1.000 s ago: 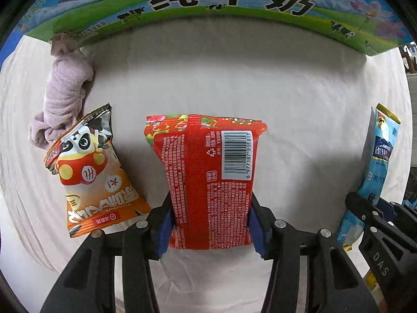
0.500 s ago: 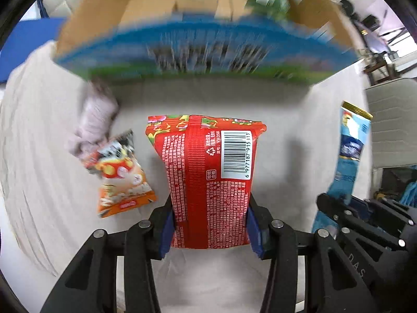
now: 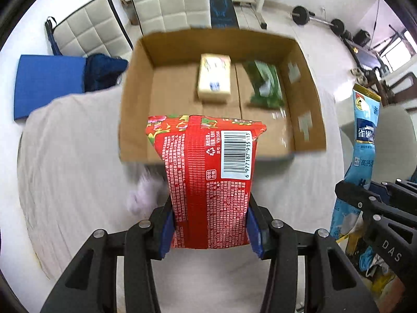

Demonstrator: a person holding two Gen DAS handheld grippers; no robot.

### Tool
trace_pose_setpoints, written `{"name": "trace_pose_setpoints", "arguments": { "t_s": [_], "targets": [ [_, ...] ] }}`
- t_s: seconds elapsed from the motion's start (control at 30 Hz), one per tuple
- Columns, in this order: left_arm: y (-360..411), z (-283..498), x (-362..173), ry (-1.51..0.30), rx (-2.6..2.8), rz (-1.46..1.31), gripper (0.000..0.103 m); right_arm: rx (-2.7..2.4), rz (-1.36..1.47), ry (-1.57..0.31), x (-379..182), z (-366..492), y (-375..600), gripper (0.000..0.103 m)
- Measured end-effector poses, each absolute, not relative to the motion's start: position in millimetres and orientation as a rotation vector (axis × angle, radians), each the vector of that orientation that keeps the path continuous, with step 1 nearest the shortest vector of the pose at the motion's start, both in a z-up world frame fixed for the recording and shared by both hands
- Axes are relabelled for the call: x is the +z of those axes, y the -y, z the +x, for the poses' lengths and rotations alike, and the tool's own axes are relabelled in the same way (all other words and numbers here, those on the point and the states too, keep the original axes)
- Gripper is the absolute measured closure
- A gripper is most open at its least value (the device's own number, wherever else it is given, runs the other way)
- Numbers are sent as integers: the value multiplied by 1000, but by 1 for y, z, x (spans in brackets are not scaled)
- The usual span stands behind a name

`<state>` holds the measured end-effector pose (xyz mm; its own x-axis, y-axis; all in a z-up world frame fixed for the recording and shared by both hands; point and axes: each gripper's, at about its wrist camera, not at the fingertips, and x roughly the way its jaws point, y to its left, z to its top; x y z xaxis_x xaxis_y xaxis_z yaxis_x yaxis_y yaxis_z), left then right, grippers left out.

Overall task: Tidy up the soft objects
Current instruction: 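Carry both packs into the box and open both tools to release them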

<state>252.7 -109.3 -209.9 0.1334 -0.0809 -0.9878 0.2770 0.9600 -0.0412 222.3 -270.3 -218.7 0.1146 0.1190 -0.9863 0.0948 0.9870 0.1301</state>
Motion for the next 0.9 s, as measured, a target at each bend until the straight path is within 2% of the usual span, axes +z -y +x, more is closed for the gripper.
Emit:
{"name": "trace_pose_setpoints", "arguments": {
  "t_s": [0.23,0.4,0.6,0.9],
  "targets": [
    [111,340,-214,-1416,-245,248,59,-47,200,-1487,-229,313,303,85],
    [107,394,-238,-1464,-219,241,59,-107,148,-1552,-270,369,315,85],
    [105,436,-282,-1547,-194,217,59,-165,107,-1617,-311,398,322,85],
    [112,464,-335,-1636,-195,247,59,-213,70,-1641,-339,411,324,85]
  ]
}}
